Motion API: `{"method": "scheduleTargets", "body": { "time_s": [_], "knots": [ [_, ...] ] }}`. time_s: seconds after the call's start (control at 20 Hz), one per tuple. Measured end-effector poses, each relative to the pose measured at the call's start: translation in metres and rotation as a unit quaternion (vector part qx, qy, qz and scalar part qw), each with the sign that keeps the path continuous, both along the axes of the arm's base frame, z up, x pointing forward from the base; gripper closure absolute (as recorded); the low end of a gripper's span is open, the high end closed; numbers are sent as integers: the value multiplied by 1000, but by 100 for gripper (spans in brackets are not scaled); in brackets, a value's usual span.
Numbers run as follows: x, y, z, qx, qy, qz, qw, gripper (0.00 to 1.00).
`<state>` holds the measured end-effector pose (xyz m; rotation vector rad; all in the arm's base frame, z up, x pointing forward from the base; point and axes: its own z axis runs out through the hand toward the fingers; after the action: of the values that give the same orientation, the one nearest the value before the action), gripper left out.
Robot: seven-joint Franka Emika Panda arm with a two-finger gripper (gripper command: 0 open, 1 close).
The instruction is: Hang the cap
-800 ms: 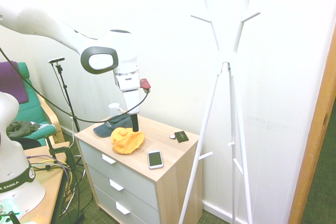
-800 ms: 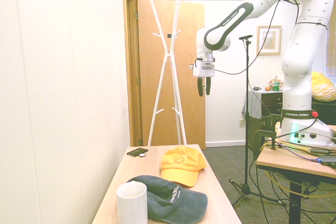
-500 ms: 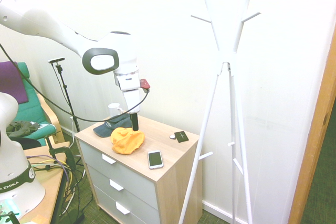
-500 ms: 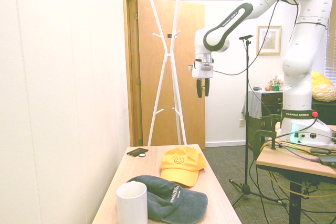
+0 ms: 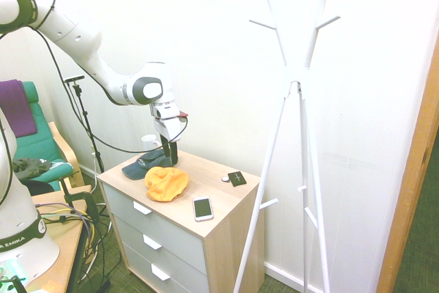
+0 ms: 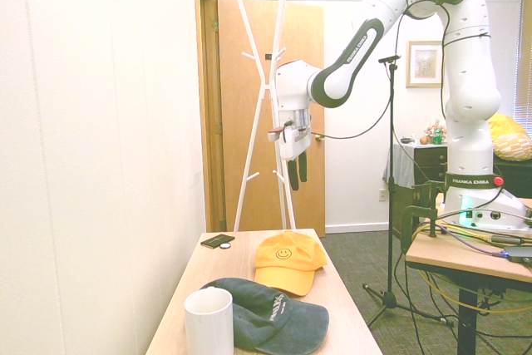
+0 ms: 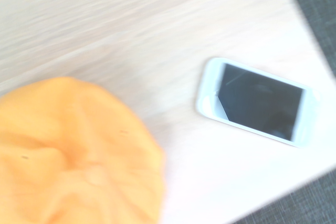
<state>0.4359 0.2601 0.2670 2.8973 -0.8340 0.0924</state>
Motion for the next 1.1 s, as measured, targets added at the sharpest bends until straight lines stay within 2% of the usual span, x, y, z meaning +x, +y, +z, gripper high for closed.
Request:
{"method": "scheduleTargets", "body": {
  "time_s": [0.3, 0.75, 0.8, 1.1],
  "knots": [
    [1, 52, -55, -20, 22, 42, 999, 0],
    [-15, 61, -89, -48, 40, 69, 996, 0],
    [-15, 61, -89, -48, 39, 69, 996, 100],
    [-16, 63, -89, -48, 38, 72, 996, 100]
  ]
}}
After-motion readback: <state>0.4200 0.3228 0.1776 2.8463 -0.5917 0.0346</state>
